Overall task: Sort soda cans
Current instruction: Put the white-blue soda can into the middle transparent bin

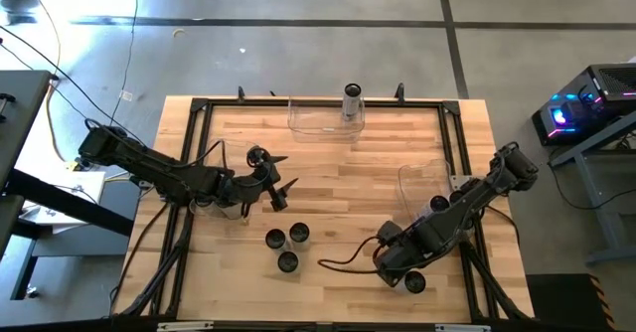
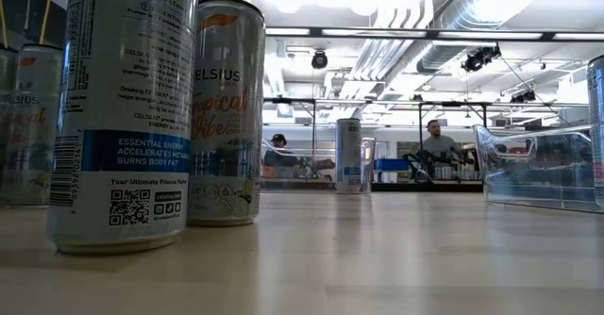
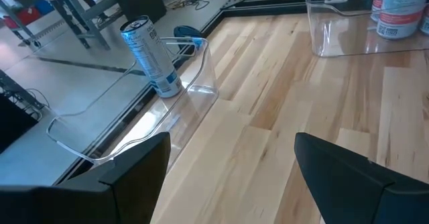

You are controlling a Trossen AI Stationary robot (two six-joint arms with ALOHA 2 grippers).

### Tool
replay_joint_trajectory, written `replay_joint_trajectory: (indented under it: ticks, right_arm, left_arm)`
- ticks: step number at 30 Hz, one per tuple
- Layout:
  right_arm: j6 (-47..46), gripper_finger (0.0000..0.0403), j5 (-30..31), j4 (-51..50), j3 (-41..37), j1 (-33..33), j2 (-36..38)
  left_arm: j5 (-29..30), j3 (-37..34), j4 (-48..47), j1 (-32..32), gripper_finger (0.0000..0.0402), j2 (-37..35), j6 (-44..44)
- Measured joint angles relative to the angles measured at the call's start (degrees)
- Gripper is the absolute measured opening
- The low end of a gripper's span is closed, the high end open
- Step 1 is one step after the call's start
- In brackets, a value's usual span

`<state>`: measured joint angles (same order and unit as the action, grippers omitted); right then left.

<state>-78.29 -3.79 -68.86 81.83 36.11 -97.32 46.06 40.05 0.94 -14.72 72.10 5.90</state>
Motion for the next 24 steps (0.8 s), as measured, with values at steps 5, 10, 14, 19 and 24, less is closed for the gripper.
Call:
replay_joint_trajectory:
  ticks: [5,10,14,19,24]
  right_arm:
    - [8.2,0.024,6.9,-0.1,2.5,-1.5,-0.2]
    - [26.9,0.024,16.7,-0.8,10.3,-7.3,0.0]
    - [45.1,0.024,21.3,-5.1,17.8,-15.3,0.0]
    - [67.8,0.024,23.3,-6.8,25.8,-30.2,0.0]
    - [85.6,0.024,18.5,-6.5,30.7,-47.2,-2.3]
  left_arm:
    - [0.0,0.0,0.2,0.0,0.0314,0.0,0.0]
    - [0.0,0.0,0.5,0.0,0.0314,0.0,0.0]
    - [0.0,0.0,0.9,0.0,0.0314,0.0,0.0]
    - [0.0,0.0,1.1,0.1,0.0314,0.0,0.1]
    - [-0.5,0.0,2.3,0.7,0.0314,0.0,0.1]
